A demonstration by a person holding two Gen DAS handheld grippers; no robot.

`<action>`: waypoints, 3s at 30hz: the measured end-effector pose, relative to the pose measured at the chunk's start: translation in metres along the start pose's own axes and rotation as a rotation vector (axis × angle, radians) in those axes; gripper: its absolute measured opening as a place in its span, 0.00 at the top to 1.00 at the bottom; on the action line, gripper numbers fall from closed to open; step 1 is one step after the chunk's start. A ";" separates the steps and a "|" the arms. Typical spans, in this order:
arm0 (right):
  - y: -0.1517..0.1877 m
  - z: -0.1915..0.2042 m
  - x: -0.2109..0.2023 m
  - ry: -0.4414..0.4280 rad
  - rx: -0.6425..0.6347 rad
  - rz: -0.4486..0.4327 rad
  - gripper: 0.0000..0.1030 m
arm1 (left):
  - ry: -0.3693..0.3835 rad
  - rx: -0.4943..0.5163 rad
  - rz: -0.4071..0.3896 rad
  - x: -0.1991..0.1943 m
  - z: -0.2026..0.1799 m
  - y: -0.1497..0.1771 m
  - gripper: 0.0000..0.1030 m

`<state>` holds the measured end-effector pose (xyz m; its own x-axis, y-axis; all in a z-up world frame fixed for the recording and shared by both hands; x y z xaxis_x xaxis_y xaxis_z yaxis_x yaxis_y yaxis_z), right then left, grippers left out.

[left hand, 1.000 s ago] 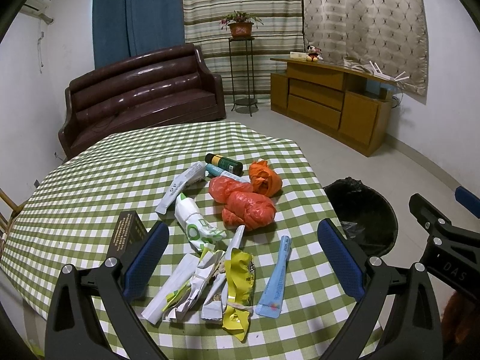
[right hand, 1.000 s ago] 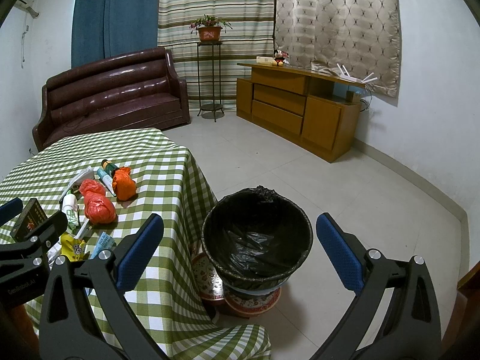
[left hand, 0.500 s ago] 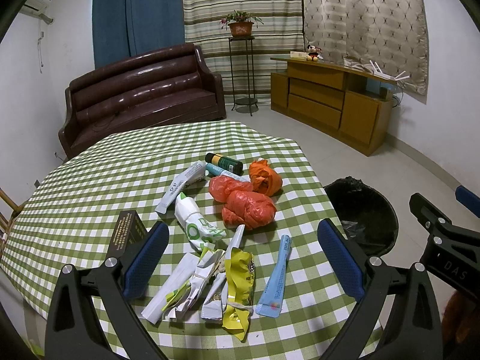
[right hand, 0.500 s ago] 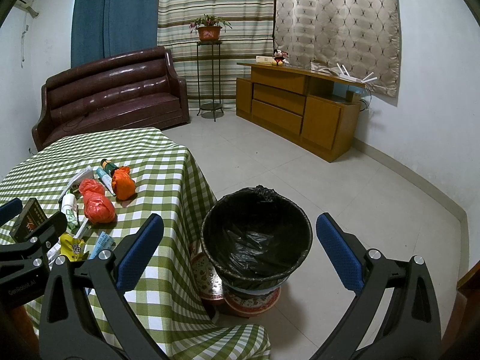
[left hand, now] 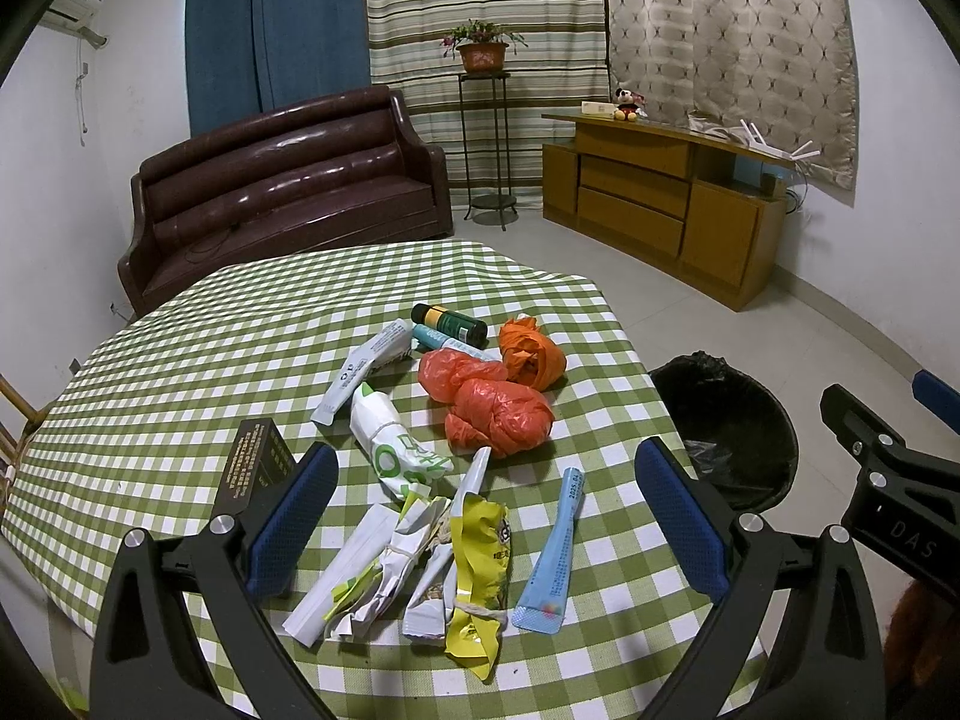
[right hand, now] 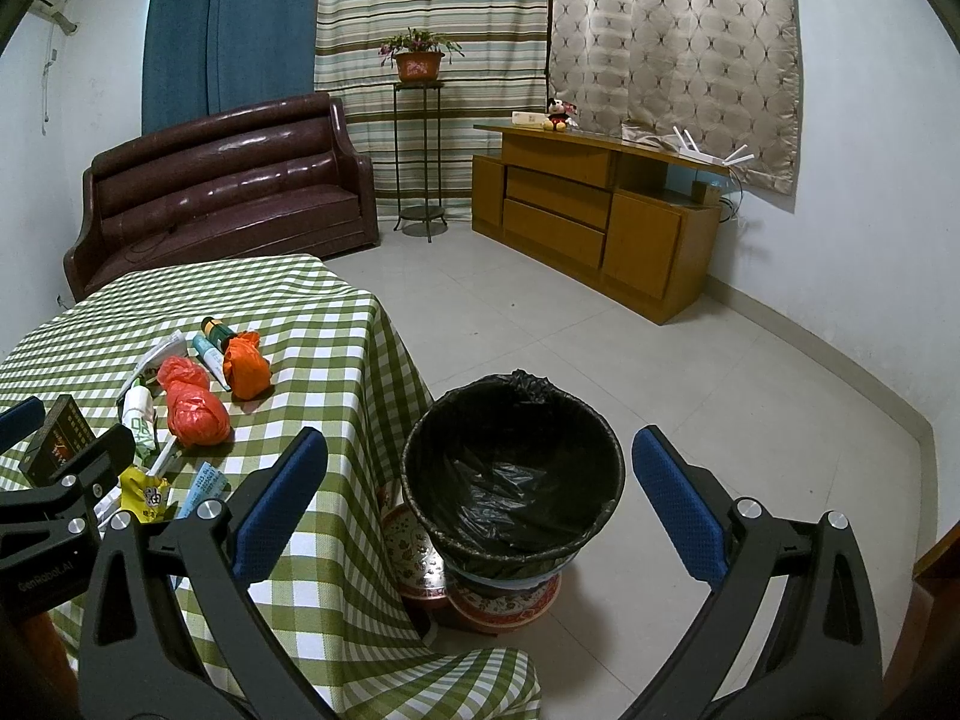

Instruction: Collect trash

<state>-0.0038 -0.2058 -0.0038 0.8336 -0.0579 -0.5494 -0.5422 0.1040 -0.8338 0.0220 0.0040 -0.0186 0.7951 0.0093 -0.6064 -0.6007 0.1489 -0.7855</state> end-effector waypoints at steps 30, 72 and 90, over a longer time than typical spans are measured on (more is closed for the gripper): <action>0.008 0.010 0.002 -0.010 -0.014 0.024 0.04 | -0.010 0.009 0.000 0.000 0.012 0.009 0.06; 0.038 0.114 0.021 -0.095 -0.072 0.187 0.22 | -0.003 -0.002 0.138 0.027 0.126 0.048 0.64; 0.062 0.144 0.031 -0.139 -0.109 0.299 0.53 | 0.013 -0.004 0.123 0.022 0.137 0.054 0.77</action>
<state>0.0040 -0.0577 -0.0648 0.6381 0.0957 -0.7640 -0.7668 -0.0113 -0.6418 0.0183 0.1479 -0.0567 0.7142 0.0148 -0.6998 -0.6942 0.1433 -0.7054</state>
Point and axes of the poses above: each gripper's, at about its wrist camera, not at the fingertips, and x roughly the way its jaws point, z to its left, y to its underside, the point moved 3 cm from there along x, roughly the way its jaws point, and after that the axes turned 5 degrees about x, right-handed, at the moved point
